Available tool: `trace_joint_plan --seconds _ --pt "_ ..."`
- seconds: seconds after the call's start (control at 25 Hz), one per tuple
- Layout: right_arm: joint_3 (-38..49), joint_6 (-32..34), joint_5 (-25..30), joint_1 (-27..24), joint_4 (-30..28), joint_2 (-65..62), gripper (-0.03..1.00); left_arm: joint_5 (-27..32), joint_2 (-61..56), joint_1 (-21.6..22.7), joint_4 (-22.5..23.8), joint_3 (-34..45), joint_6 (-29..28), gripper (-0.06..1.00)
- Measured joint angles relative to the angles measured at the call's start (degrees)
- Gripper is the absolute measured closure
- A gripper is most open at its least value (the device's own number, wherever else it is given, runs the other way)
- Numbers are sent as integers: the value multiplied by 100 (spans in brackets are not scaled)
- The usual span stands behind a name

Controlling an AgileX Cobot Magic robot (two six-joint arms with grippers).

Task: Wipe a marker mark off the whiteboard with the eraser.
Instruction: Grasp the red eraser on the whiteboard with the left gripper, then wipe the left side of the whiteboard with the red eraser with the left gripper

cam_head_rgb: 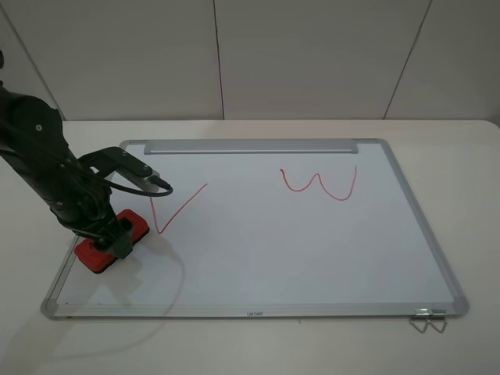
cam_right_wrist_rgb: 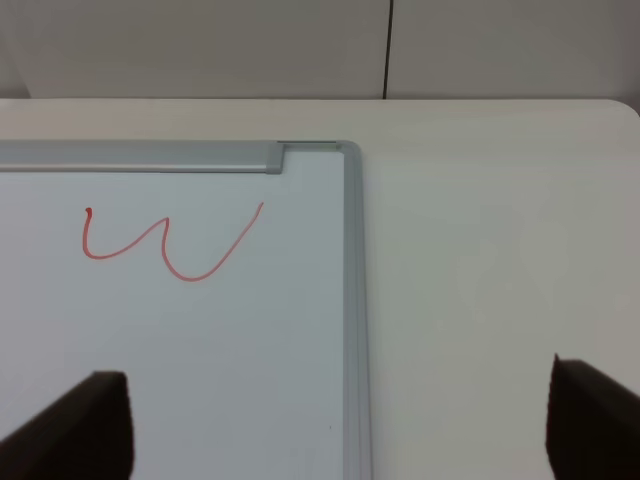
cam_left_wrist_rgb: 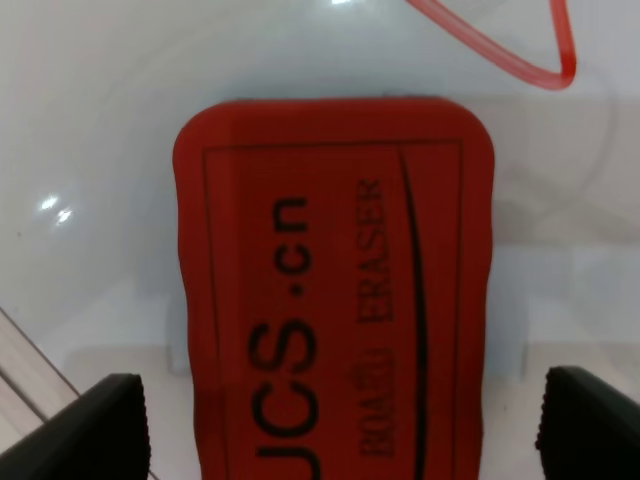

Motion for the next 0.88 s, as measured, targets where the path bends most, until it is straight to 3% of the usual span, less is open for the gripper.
trace_joint_plan --seconds 0.36,0.64,0.88 --pt "0 0 0 0 0 0 26 -35 11 0 -11 0 0 18" --pt "0 0 0 0 0 0 26 -39 11 0 -23 0 0 38" --pt "0 0 0 0 0 0 26 -39 11 0 -23 0 0 38"
